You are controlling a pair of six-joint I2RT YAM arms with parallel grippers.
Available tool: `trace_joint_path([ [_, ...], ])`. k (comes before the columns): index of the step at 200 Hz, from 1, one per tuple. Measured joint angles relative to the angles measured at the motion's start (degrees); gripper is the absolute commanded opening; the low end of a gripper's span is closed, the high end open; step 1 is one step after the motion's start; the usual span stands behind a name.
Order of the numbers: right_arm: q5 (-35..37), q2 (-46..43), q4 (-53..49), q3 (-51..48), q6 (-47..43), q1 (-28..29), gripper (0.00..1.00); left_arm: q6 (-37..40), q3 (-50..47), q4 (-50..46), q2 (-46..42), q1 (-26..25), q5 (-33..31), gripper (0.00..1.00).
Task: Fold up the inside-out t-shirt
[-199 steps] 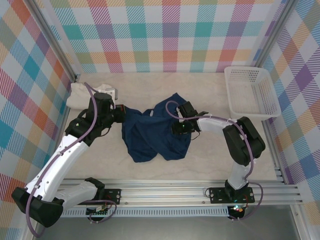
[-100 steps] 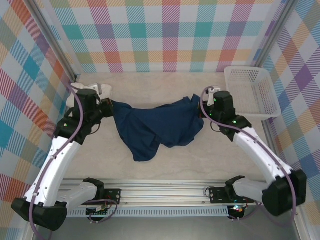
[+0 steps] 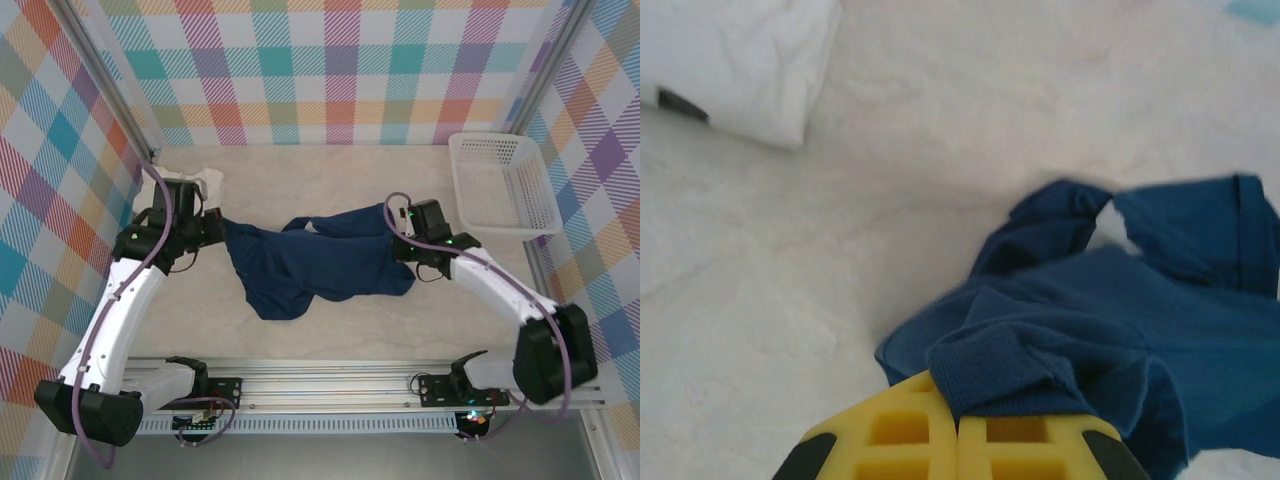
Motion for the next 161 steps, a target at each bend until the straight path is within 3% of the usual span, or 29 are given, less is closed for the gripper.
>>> trace_joint_path([
  [24,2.84,1.09,-2.67,-1.62,0.48,0.94,0.37,0.09,-2.6,-0.17,0.15,0.04,3.26,0.0],
  [57,5.53,0.26,-4.42,-0.76,0.85,7.72,0.46,0.17,-3.8,0.83,0.17,0.04,5.86,0.0],
  [111,8.72,12.52,-4.52,5.81,0.57,16.59,0.48,1.01,-4.09,2.47,0.2,0.04,7.58,0.0],
  [161,17.9,24.3,-5.05,12.07,-1.51,18.51,0.45,1.22,-4.31,2.51,0.17,0.04,8.11,0.0],
])
